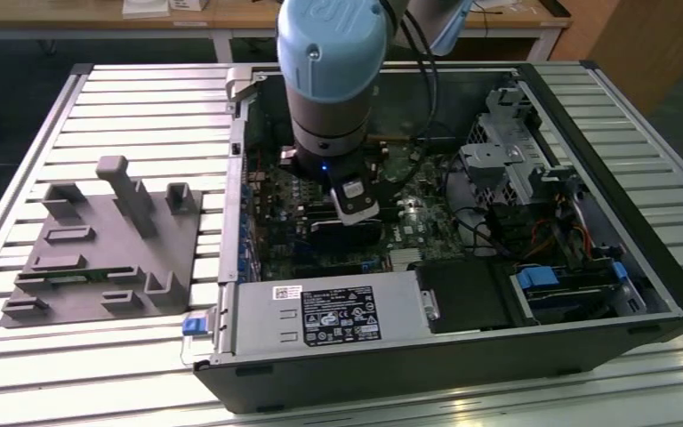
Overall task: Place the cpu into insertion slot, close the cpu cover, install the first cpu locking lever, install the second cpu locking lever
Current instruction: 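Install the second cpu locking lever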
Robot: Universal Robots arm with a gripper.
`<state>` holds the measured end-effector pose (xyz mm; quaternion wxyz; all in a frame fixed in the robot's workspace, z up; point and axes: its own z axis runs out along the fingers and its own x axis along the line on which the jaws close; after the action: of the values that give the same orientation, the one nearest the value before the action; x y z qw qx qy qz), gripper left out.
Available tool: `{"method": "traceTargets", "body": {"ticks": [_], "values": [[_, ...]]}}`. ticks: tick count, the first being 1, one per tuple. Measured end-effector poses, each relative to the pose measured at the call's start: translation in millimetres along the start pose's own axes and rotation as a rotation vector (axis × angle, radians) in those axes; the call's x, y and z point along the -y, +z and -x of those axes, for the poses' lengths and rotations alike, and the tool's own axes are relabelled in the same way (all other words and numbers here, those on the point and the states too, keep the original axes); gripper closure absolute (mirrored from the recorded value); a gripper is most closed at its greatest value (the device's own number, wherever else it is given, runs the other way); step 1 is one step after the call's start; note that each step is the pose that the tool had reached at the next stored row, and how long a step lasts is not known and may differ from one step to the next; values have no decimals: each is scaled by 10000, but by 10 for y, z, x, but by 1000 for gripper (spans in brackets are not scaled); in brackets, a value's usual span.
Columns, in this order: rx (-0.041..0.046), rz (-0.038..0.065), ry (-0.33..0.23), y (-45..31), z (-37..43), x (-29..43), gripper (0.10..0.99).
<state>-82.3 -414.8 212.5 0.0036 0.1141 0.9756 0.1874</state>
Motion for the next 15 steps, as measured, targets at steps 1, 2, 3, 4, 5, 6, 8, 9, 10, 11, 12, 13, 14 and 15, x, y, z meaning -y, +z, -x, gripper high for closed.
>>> {"method": "traceTargets", "body": {"ticks": [1,2,3,4,5,6,8,9,10,11,12,13,14,15], "values": [[15,-60,-3,-8,1,-5,980],[44,-189,-9,-15,2,-7,980],[78,-345,-17,-19,3,-9,980],[115,-509,-25,-21,6,-10,980],[149,-656,-34,-21,13,-12,980],[171,-752,-38,-20,23,-14,980],[189,-827,-42,-17,52,-24,980],[191,-844,-41,-15,74,-32,980],[189,-857,-41,-12,99,-41,980],[186,-864,-40,-8,126,-50,980],[181,-871,-37,-4,156,-62,980],[175,-876,-36,1,183,-73,980],[169,-880,-33,6,209,-85,980],[163,-884,-30,11,234,-98,980]]}}
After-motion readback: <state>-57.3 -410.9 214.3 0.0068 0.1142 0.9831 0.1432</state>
